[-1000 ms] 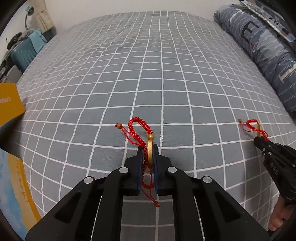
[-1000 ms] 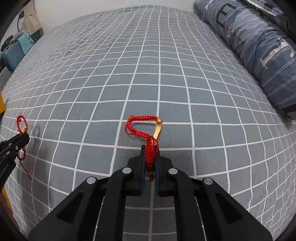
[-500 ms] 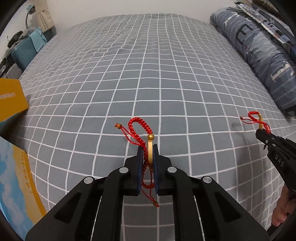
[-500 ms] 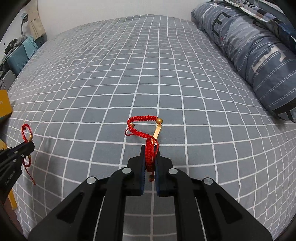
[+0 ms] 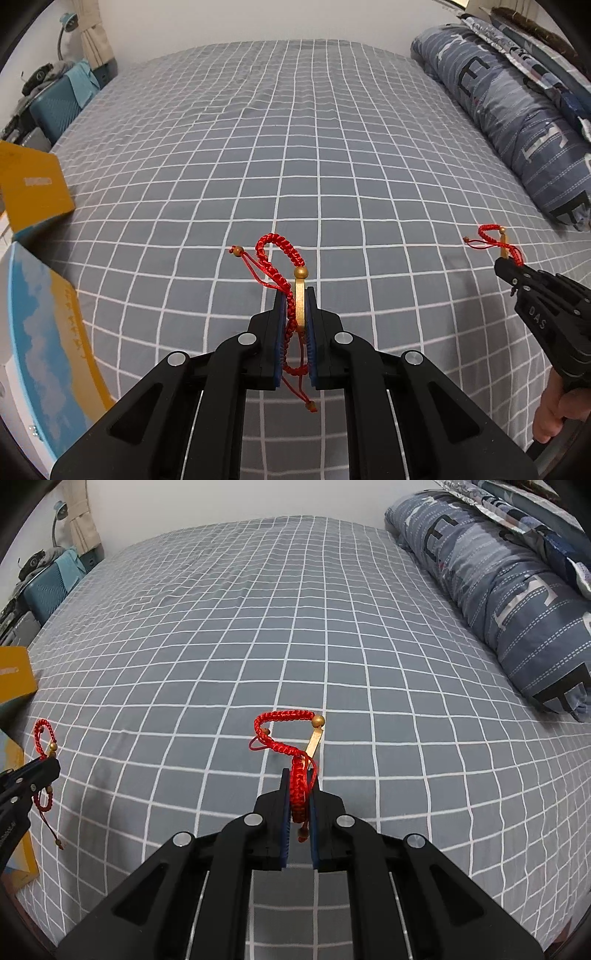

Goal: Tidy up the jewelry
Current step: 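Carry both red string bracelets over to the open white box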

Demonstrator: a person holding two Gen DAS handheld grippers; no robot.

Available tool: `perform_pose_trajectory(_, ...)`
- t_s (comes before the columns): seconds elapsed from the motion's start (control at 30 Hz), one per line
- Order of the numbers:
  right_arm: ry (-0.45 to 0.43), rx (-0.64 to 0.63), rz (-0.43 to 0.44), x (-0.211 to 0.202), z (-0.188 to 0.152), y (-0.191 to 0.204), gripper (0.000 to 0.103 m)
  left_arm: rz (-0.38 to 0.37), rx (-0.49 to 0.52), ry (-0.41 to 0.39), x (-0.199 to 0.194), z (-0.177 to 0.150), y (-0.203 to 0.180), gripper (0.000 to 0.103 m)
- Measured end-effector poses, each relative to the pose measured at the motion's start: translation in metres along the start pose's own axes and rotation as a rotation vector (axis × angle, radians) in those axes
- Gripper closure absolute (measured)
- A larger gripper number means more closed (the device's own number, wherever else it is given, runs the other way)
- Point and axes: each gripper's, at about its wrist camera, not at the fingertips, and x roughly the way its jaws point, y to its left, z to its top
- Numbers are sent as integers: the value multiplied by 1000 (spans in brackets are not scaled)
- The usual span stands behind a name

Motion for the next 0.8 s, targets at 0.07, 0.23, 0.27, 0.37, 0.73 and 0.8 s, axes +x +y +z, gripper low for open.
perform_pose_trajectory(0.07,-4,-13,-5,-6,-2,4,96,1,1,-10,-9,-2,2,94)
perform_pose_trajectory(0.23,-26,-22,12,-22,-6,16,96,30,-5,-9,-26,-8,12,94)
perform_pose_trajectory(0.27,-26,-29,14,-25,-6,20,96,31,-10,-9,-29,-10,15,94)
perform_pose_trajectory(0.37,-31,-39,20,-33,-8,30,96,33,-24,-7,-35,-12,24,94)
perform_pose_trajectory(0.73,-78,-91,53,-73,-8,79,96,59,-83,-36,-68,-26,63,94)
perform_pose_trajectory(0.8,-91,-104,65,-80,-8,90,96,77,-89,-49,-78,-29,73,94)
